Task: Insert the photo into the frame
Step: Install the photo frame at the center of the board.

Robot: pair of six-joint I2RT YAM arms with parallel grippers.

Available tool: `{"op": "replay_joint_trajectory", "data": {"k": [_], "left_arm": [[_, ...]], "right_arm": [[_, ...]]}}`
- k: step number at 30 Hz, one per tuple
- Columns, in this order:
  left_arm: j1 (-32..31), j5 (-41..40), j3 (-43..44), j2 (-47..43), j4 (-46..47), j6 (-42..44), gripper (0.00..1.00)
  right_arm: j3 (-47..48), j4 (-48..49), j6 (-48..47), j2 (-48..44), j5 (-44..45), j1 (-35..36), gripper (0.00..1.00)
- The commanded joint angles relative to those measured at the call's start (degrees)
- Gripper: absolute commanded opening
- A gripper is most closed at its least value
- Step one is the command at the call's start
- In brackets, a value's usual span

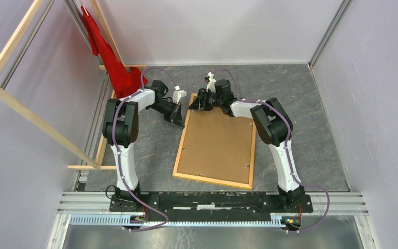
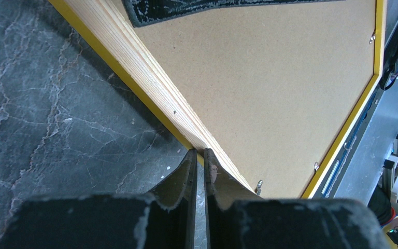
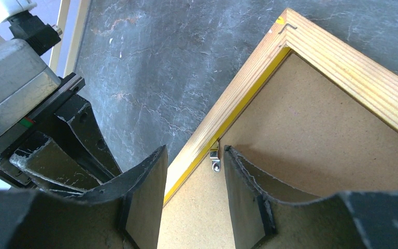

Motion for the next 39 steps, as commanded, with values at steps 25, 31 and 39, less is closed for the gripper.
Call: {"op": "replay_joint_trajectory", "data": {"k": [25, 31, 39], "left_arm": [[-0.6, -4.3, -0.5, -0.5, -1.5, 2.0, 0.14], [-0.6, -4.2, -0.6, -0.4, -1.4, 2.1, 0.14], [-0.6, -3.9, -0.2, -0.5, -2.6, 2.7, 0.14]], "right_arm": [[5.8, -4.4, -0.3, 4.6, -7.0, 1.0, 0.5], [6.8, -5.2, -1.4, 5.0, -8.3, 1.0, 0.49], [10.5, -7.6, -2.6, 6.0, -10.8, 0.5, 0.49]]}}
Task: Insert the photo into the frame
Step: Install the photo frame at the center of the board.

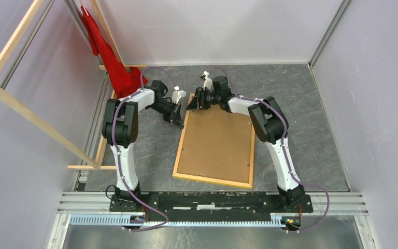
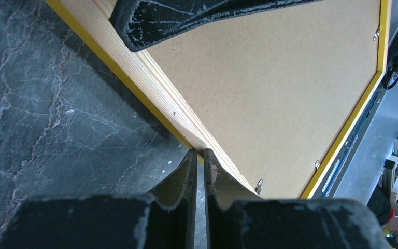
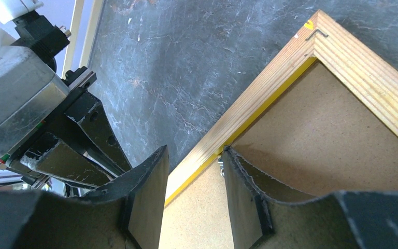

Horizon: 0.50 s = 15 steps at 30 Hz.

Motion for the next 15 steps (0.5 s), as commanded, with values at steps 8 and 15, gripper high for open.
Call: {"op": "replay_joint_trajectory", "data": {"k": [8, 15], "left_arm": [[-0.6, -6.3, -1.5, -4.3, -4.4, 5.6, 0.16], [-0.8, -13.6, -8.1, -9.5, -4.6, 11.0, 0.24]], "right_arm": [[-6.3, 1.4, -0.3, -13.2, 6.4, -5.0, 0.71], [-30.9, -1.9, -1.8, -36.8, 23.5, -13.5, 0.93]]}}
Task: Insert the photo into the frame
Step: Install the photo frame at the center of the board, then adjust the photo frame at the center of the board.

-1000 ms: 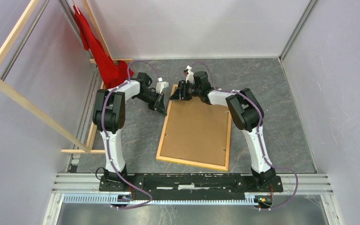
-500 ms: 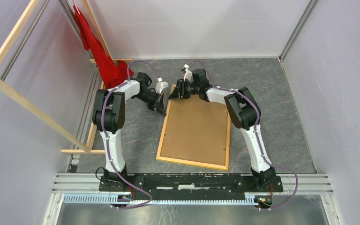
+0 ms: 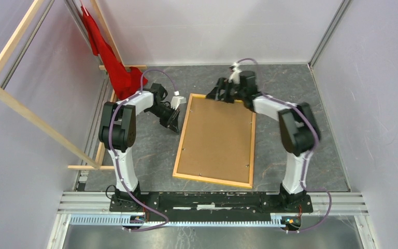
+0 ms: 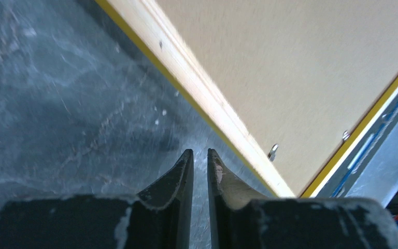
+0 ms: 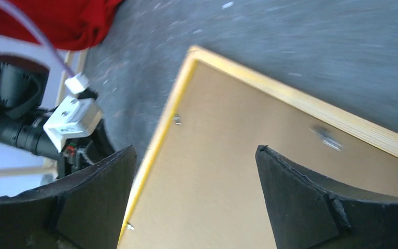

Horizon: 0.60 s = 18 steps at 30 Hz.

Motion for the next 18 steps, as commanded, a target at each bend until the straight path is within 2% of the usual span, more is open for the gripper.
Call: {"op": "replay_joint_trajectory", "data": {"k": [1, 5, 9, 13, 18], "left_arm": [[-0.3, -8.2, -4.8, -5.4, -1.0, 7.0, 0.25], [-1.0, -11.1, -11.4, -9.2, 1.2, 8.5, 0.26], [-5.0, -14.5, -17.5, -12.6, 4.7, 8.7, 0.26], [-10.7, -16.7, -21.3, -15.2, 6.7, 7.9, 0.26], [-16.3, -16.2, -22.7, -15.8, 7.7, 7.3, 0.26]], "right_arm": [[-15.4, -1.2, -1.2, -17.4, 15.0, -6.2, 0.97], [-29.3, -1.6, -1.8, -28.7, 22.9, -12.1, 0.98], [-35.6, -0.4, -2.2, -31.6, 22.6, -15.3, 0.98], [-33.9, 0.7, -1.6, -26.8, 17.9, -14.4, 0.98], [-24.7, -0.9, -3.0, -18.1, 16.6, -9.0, 0.98]]}}
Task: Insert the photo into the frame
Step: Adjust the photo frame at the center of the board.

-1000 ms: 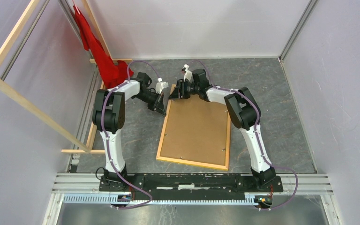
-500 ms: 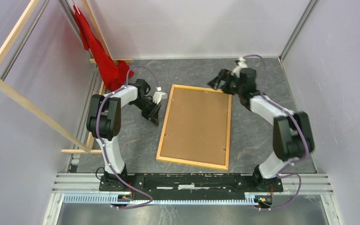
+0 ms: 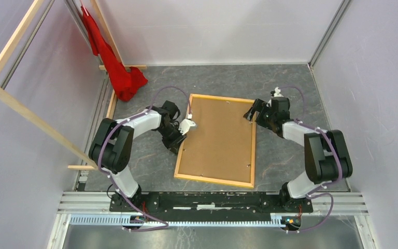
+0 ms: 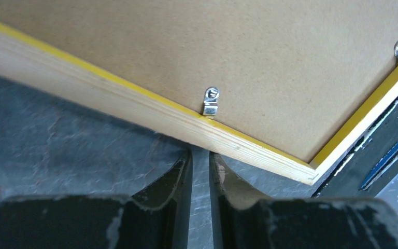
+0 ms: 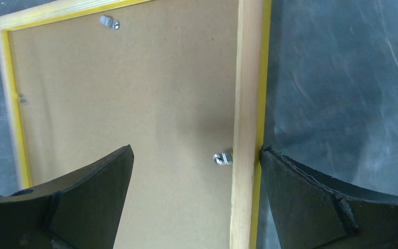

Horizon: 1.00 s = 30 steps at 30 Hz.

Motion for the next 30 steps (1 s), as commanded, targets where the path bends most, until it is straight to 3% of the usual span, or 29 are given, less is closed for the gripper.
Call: {"op": "replay_joint_trajectory", "data": {"k": [1, 10, 16, 20, 25, 30], "left_arm": [[-3.8, -1.8, -2.3, 1.0, 3.7, 1.7, 0.26], [-16.3, 3.0, 2.2, 5.7, 2.3, 1.7, 0.32], [-26.0, 7.3, 8.0, 11.7, -2.2, 2.3, 0.43], [-27.1, 10.4, 12.3, 14.0, -12.7, 6.8, 0.56], [-22.5, 10.6, 12.1, 7.9, -17.8, 10.4, 0.6], [-12.5, 9.1, 14.5, 1.0, -23.3, 15.1, 0.6]], "right_arm": [[11.0, 0.8, -2.0, 7.1, -2.6, 5.4, 0.98], [38.0, -6.2, -1.4, 27.0, -13.2, 15.5, 0.98], [47.9, -10.0, -2.9, 34.0, -19.4, 17.9, 0.98], [57.5, -21.9, -10.1, 33.6, -12.8, 15.7, 0.98], [48.2, -19.2, -7.9, 21.8, -5.8, 9.0, 0.98], [27.2, -14.8, -5.8, 5.3, -0.4, 6.1, 0.98]]}}
